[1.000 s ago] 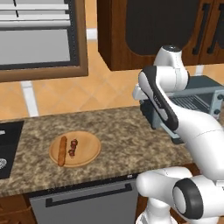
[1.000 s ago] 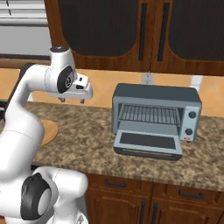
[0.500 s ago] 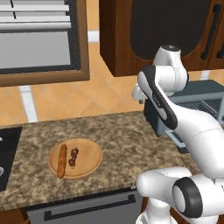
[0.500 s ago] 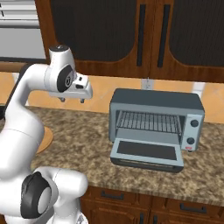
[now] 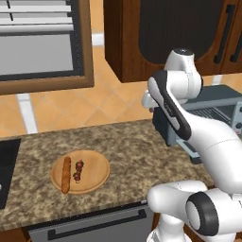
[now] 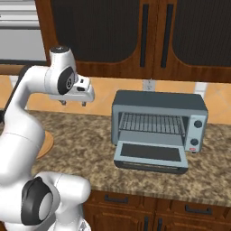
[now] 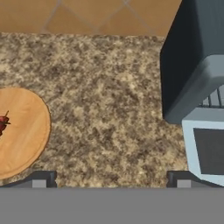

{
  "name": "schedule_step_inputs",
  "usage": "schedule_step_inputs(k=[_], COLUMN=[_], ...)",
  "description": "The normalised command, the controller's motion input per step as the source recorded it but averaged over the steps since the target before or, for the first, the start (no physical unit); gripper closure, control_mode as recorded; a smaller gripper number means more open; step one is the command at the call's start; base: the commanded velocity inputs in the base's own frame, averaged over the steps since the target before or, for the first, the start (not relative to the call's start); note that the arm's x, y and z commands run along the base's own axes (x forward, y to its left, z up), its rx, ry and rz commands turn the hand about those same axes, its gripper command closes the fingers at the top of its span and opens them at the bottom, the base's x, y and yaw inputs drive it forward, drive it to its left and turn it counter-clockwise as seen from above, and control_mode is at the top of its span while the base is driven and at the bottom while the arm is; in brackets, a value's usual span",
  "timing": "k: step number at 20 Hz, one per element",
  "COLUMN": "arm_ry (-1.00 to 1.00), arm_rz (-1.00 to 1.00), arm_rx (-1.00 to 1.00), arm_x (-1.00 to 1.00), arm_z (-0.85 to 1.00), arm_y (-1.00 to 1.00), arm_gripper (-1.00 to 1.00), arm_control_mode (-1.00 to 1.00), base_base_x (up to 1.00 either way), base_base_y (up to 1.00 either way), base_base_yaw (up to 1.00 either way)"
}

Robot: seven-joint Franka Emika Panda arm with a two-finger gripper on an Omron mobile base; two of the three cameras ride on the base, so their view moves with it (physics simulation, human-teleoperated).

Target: Pick up the kebab skewer and baguette bread, and place them inside the toaster oven. Close the toaster oven door and start by setting the timer.

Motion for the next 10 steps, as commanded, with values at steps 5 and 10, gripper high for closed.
schedule_step_inputs(k=[5, 10], arm_ry=[0.00, -0.07], arm_rz=[0.00, 0.00], arm_rx=[0.00, 0.03], arm_x=[0.00, -0.49], arm_z=[0.00, 0.00], arm_y=[0.00, -0.74], arm_gripper=[-1.00, -1.00], arm_control_mode=[-1.00, -1.00], base_base_x=[0.01, 0.00], base_base_y=[0.00, 0.00], base_base_yaw=[-0.01, 0.00])
